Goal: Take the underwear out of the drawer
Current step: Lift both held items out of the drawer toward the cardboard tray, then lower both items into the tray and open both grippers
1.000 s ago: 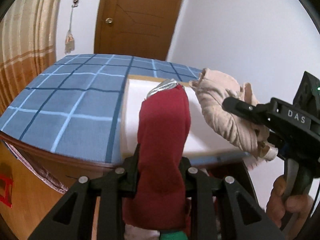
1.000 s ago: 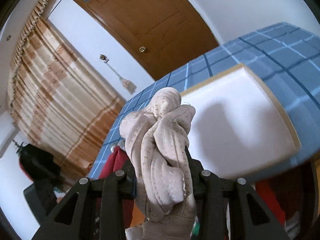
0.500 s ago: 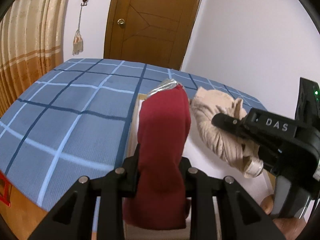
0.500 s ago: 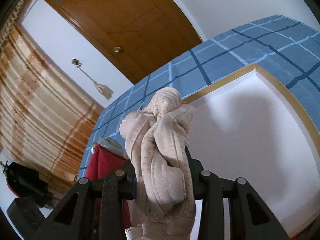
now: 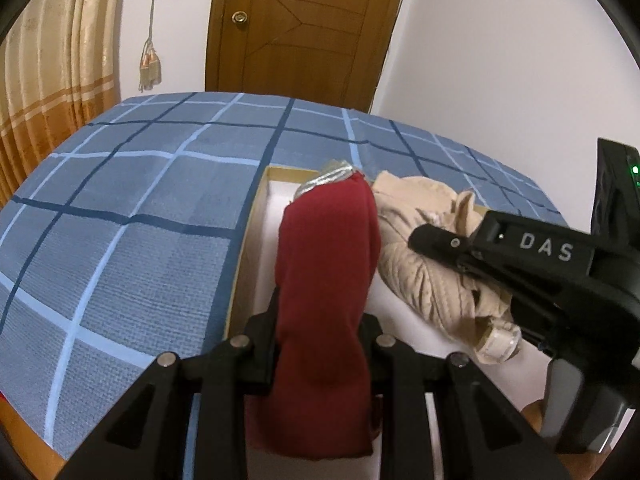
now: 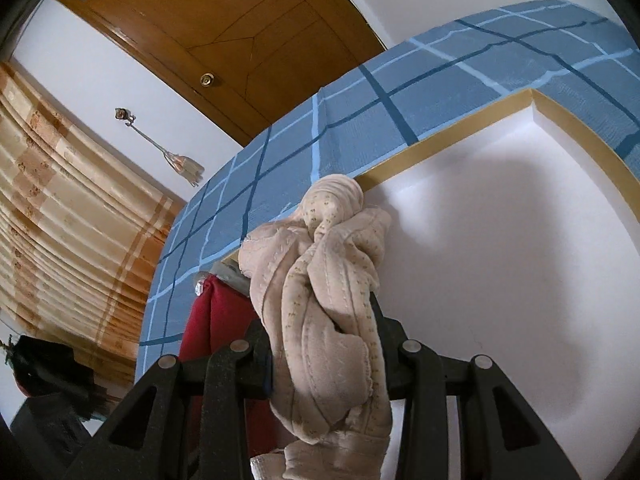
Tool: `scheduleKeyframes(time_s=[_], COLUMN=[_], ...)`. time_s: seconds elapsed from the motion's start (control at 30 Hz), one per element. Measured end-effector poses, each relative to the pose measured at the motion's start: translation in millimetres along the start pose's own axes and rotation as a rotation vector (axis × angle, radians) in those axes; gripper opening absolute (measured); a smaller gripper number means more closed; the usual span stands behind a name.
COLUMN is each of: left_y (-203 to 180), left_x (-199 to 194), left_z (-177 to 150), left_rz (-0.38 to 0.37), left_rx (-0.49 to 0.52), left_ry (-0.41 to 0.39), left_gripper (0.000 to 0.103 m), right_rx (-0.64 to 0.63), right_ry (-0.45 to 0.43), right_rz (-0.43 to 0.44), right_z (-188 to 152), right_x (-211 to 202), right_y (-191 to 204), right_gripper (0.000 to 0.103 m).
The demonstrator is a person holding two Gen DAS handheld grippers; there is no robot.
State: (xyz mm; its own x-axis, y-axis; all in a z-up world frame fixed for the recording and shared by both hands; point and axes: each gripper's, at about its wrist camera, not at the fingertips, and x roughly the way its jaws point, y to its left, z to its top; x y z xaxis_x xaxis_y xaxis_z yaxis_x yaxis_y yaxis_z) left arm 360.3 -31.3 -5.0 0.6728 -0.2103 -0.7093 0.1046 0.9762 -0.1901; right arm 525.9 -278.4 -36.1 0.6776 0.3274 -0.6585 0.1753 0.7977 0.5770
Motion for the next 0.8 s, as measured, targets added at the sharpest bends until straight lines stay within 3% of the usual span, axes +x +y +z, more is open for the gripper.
scheduleKeyframes(time_s=[0.13,0.17,0.23,0.3,0.37,0.43,0.5,0.67,0.8], left_y=[-2.6,-2.7,-2.3,-1.5,-1.0,-2.2,-1.9,-3.7,-6.2], left_x=[1.8,1.7,-1.2,-9.6,-20.5,-35.6,-48.8,-69.7,-77.2], left_z=[0.3,0.7,1.9,2.4,2.4,1.1,-0.5,-11.4,-22.5], left_rz=[0.023,0.025,0.024,0.020,-0.001,0.041,0.086,0.115,0.125], left_rx=[0.012,0.013,0.012,0.005,-0.001,0.008,0.021,0.062,0.078], left_ry=[0.012,0.012,0.006,-0.022,-0.047,-0.092,-0.133,-0.176,-0.175], left_gripper=[0.026,0.031,0.041,0.064,0.069,0.078,0.095,0.098,0.098], right_rx=[-0.026,-0.033,-0.038,-0.038,-0.042,-0.055,-0.092,-0.181,-0.239], right_ry=[0.023,0.035,0.074,0.110,0.100,0.075,0.021,-0.131,-0.193], right_rz=[0.003,0.008,0.015,0.034,0.045,0.055,0.045,0.016,-0.006], right_z=[0.8,0.8,0.4,-1.9,-3.9,-7.1,-11.8,-26.9,-41.9], right_x=[5.7,7.2,10.4,11.1,3.9,-7.7,-27.4,-76.2,-98.2], right_y=[5.8,6.9,8.0,8.2,7.9,8.2,9.6,9.4,9.6], right_gripper=[0.042,0.045,0.058,0.064,0.064,0.064,0.064,0.064,0.064])
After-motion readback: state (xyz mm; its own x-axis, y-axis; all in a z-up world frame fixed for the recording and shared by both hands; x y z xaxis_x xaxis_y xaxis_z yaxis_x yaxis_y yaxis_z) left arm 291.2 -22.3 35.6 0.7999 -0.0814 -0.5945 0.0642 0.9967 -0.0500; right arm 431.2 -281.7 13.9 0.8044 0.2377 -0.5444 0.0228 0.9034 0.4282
